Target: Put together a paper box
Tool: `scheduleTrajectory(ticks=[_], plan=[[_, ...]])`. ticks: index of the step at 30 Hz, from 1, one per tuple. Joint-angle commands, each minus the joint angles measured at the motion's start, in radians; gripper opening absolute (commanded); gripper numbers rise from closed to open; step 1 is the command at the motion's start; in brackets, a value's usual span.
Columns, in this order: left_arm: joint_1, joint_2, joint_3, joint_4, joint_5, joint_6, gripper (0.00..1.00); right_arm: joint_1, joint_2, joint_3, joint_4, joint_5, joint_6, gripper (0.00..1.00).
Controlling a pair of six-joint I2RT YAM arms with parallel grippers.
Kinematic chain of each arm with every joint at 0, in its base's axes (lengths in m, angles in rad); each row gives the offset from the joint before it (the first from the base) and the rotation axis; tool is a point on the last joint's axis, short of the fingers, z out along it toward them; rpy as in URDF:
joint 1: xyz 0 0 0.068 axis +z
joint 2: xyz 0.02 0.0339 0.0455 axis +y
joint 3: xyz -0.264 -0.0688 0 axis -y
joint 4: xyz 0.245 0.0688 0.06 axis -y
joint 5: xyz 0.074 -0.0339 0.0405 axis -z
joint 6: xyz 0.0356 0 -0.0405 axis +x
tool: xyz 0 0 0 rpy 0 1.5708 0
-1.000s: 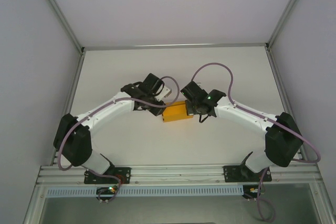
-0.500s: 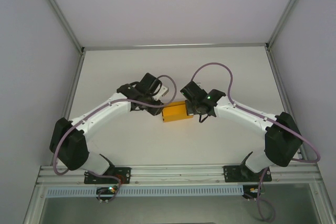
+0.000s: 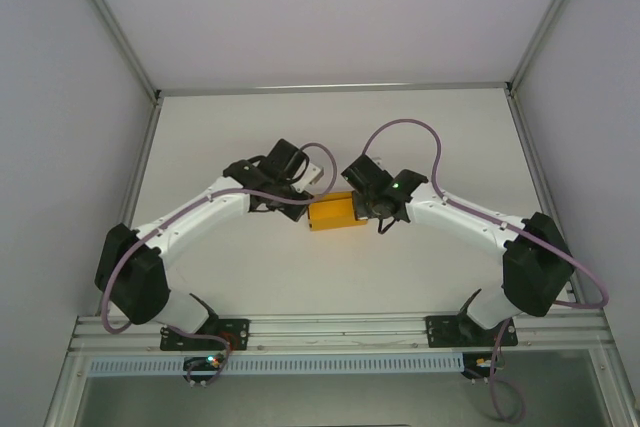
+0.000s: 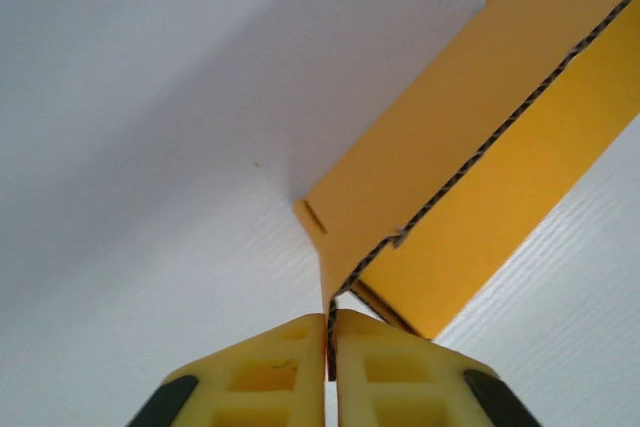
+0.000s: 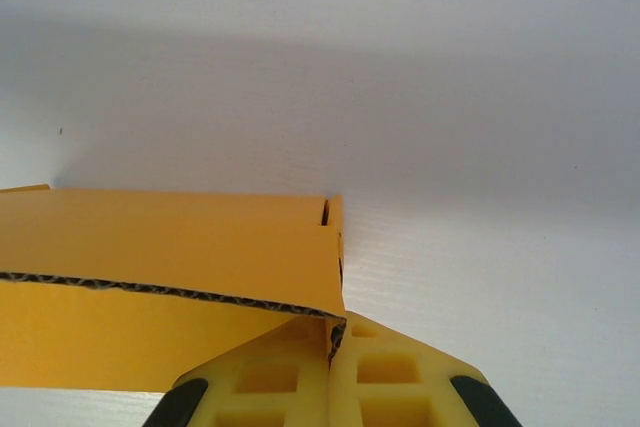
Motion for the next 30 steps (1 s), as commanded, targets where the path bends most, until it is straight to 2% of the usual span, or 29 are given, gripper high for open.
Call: scheduleTrajectory(ticks=[1,7,15,18,21,25,30], plan=[[-0.008,0.034,0.033,0.017,0.05,-0.096,0.0,0.02,0.056,-0.028,-0.129,-0.046,0.036,0.0],[-0.002,0.046,0.05,0.015,0.072,-0.298,0.0,0.045,0.059,-0.027,-0.128,-0.048,0.093,0.0],[0.079,0.056,0.04,0.037,0.277,-0.486,0.0,0.065,0.091,0.011,-0.162,-0.026,0.165,0.0],[0.088,0.064,0.043,0.023,0.313,-0.523,0.0,0.066,0.096,0.008,-0.151,-0.035,0.18,0.0],[0.087,0.065,0.051,0.013,0.311,-0.529,0.0,0.068,0.101,0.009,-0.146,-0.042,0.184,0.0],[0.061,0.088,0.064,-0.047,0.179,-0.499,0.0,0.07,0.106,0.009,-0.143,-0.043,0.185,0.0],[0.049,0.102,-0.006,0.007,0.186,-0.519,0.0,0.069,0.105,0.001,-0.14,-0.043,0.189,0.0]])
